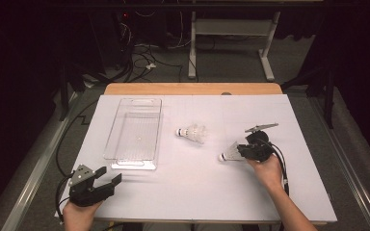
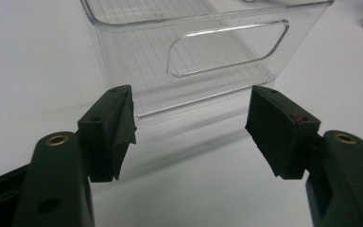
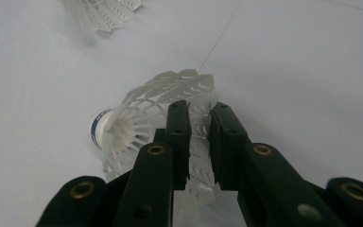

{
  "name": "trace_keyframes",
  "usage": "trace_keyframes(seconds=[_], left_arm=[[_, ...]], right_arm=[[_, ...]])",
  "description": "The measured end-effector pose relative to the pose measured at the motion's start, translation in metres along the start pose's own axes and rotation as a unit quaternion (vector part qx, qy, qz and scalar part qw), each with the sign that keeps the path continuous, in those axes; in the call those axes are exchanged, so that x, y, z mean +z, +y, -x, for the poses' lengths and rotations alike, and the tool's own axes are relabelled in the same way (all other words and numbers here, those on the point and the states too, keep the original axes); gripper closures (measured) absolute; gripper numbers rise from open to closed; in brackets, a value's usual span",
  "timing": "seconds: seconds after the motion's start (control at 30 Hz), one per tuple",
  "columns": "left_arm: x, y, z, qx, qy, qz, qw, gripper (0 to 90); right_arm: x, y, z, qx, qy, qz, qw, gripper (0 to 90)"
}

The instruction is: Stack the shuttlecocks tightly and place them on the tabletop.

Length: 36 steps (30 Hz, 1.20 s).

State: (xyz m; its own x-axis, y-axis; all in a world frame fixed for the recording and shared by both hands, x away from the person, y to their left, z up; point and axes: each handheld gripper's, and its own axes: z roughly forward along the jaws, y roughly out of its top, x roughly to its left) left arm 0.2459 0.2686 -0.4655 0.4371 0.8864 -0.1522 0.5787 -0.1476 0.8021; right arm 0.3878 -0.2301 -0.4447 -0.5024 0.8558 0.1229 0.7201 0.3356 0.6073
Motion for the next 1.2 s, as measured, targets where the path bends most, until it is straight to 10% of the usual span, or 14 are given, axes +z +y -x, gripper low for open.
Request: trace_keyframes(seconds=[1.2], left_arm=[[0.007,0.003,-0.001,-0.003,0.003,-0.007,1.0000,34.0]], right_arm=[[-0.007,-0.007,0.016,0.030,0.010,0.009,0.9994,64.5]])
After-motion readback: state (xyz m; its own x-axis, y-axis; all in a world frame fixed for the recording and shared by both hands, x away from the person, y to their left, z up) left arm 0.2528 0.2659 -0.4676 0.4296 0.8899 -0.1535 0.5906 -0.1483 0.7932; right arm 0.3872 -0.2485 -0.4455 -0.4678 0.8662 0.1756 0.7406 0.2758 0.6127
